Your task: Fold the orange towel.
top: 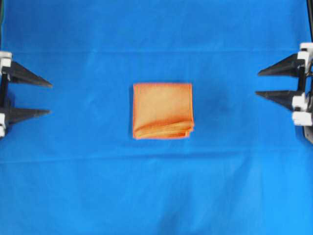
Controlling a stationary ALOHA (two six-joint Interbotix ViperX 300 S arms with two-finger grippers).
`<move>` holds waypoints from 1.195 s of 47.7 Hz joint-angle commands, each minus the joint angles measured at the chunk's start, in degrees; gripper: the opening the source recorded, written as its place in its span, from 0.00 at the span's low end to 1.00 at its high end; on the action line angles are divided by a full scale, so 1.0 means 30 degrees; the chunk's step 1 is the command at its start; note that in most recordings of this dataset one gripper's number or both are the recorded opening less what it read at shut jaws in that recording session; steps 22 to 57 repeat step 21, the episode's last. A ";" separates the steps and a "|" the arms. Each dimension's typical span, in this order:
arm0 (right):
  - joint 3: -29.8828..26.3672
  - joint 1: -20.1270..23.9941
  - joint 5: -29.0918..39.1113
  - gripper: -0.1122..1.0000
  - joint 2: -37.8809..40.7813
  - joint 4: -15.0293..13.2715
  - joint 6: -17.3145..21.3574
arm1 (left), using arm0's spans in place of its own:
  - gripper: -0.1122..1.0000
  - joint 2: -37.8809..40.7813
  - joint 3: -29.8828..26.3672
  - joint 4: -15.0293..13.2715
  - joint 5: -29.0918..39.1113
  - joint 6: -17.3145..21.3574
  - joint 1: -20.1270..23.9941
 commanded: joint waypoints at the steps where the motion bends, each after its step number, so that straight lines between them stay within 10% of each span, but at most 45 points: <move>1: 0.0527 -0.0176 -0.0645 0.64 -0.0557 0.0059 0.0088 | 0.69 -0.0615 0.0352 0.0000 -0.0059 -0.0029 0.0059; 57: 0.1758 -0.0527 -0.2725 0.64 0.0117 0.0322 0.0088 | 0.69 -0.1436 0.1318 0.0000 -0.0234 -0.0322 0.0557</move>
